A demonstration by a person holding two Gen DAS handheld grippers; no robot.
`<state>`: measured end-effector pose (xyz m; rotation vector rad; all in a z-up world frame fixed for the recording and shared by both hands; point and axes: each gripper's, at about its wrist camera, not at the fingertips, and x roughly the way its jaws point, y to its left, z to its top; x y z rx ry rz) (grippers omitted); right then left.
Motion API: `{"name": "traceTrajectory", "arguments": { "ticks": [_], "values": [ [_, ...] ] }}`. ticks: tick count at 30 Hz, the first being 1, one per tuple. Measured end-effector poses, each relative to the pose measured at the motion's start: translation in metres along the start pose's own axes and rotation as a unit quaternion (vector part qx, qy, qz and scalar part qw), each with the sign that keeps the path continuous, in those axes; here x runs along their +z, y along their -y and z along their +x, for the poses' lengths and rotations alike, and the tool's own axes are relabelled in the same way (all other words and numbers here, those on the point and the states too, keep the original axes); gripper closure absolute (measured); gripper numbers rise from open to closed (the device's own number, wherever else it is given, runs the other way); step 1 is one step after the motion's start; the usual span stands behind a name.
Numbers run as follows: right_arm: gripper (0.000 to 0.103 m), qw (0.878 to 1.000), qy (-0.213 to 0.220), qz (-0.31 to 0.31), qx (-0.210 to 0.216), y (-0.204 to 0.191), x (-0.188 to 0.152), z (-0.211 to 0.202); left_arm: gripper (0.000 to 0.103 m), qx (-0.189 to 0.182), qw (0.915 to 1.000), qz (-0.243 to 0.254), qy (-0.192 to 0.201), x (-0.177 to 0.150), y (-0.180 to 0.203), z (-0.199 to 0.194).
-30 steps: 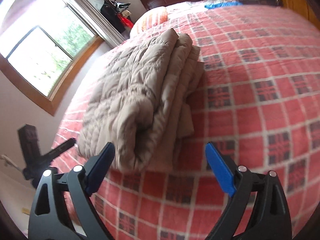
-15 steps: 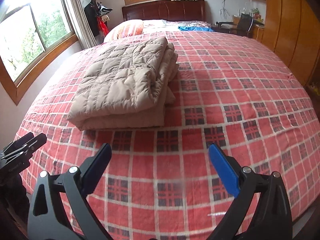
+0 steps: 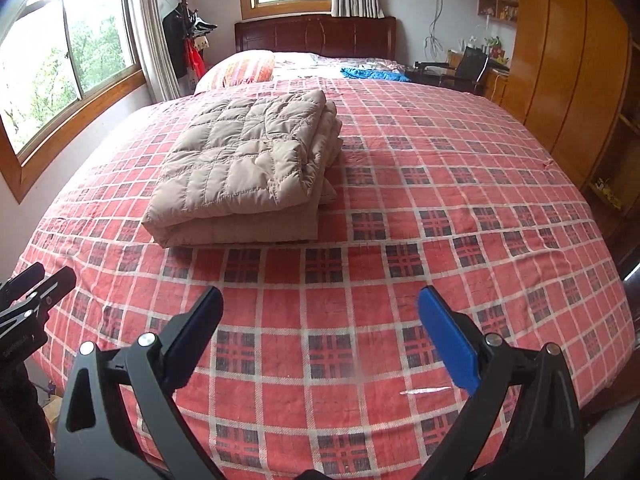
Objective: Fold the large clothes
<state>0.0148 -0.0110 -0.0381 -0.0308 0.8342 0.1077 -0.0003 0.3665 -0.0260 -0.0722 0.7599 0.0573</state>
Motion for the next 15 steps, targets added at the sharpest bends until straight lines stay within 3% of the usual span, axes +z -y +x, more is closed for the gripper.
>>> {"name": "traceTrajectory", "arguments": {
  "ticks": [15],
  "values": [
    [0.006,1.0,0.011,0.004,-0.004,-0.001,-0.007,-0.016,0.021,0.006,0.9999,0.0,0.011,-0.006,0.0,-0.015]
  ]
}}
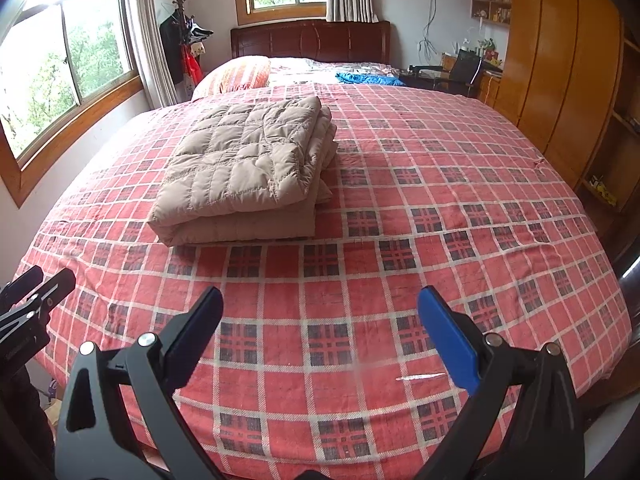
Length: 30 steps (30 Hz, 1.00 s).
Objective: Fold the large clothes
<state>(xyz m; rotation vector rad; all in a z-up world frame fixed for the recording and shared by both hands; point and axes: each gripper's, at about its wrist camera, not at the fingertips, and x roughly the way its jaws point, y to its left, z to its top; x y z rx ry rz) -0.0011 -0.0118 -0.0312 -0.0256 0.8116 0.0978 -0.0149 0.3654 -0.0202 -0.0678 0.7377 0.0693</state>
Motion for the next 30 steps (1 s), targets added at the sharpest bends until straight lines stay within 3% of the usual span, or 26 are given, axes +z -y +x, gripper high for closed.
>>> {"name": "traceTrajectory", "arguments": {
  "ticks": [30],
  "values": [
    [0.006,1.0,-0.005,0.009,-0.001,-0.0004,-0.0001,0.0004,0.021,0.004,1.0,0.001,0.002,-0.0022,0.0001,-0.0014]
  ]
}}
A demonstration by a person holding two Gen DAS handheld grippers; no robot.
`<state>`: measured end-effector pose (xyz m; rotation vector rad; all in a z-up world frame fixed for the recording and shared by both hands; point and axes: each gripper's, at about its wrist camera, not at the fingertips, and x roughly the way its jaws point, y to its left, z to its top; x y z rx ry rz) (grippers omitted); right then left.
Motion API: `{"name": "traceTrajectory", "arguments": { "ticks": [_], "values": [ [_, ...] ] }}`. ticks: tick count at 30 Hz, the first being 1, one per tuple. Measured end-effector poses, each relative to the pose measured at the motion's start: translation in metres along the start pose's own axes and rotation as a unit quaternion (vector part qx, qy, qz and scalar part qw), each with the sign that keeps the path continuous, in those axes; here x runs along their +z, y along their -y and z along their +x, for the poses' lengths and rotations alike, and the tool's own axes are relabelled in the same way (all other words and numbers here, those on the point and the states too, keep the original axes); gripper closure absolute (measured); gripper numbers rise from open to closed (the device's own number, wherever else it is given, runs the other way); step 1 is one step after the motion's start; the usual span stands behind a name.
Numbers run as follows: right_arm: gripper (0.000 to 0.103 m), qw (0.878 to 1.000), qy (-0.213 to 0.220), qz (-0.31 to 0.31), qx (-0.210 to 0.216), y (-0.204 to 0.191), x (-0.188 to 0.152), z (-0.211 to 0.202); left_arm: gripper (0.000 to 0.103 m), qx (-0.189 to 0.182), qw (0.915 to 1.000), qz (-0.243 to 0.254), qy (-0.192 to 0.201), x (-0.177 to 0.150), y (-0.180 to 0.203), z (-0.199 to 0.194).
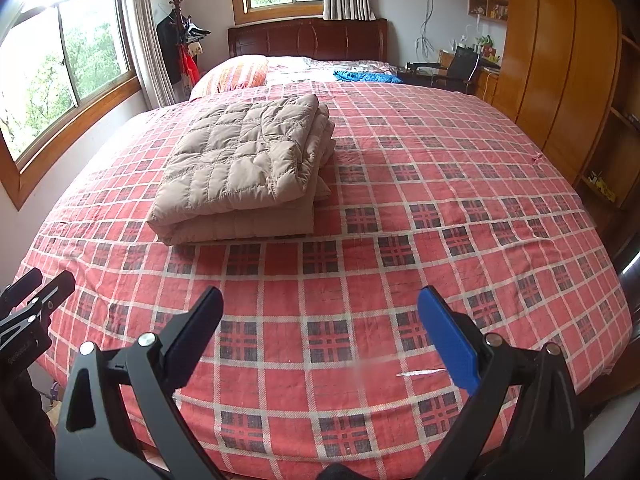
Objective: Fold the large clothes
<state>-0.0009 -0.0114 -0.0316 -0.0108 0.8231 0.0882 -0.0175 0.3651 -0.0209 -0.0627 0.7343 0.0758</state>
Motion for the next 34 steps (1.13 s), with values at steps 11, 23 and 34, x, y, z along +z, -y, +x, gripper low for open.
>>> {"name": "traceTrajectory", "arguments": {
  "ticks": [11,23,34],
  "values": [
    [0.006,1.0,0.0,0.0,-0.002,-0.0001,0.0005,0.0018,0.021,0.0,1.0,0.001,0.0,-0.0003,0.0,0.0003],
    [0.006,1.0,0.001,-0.002,-0.01,0.0009,0.0001,0.0016,0.021,0.002,1.0,0.001,0.0,-0.0011,-0.0023,0.0009],
    [0.006,1.0,0.001,-0.001,-0.008,0.0014,0.0018,0.0026,0.021,0.002,1.0,0.002,0.001,-0.0014,-0.0027,0.0017]
  ]
}}
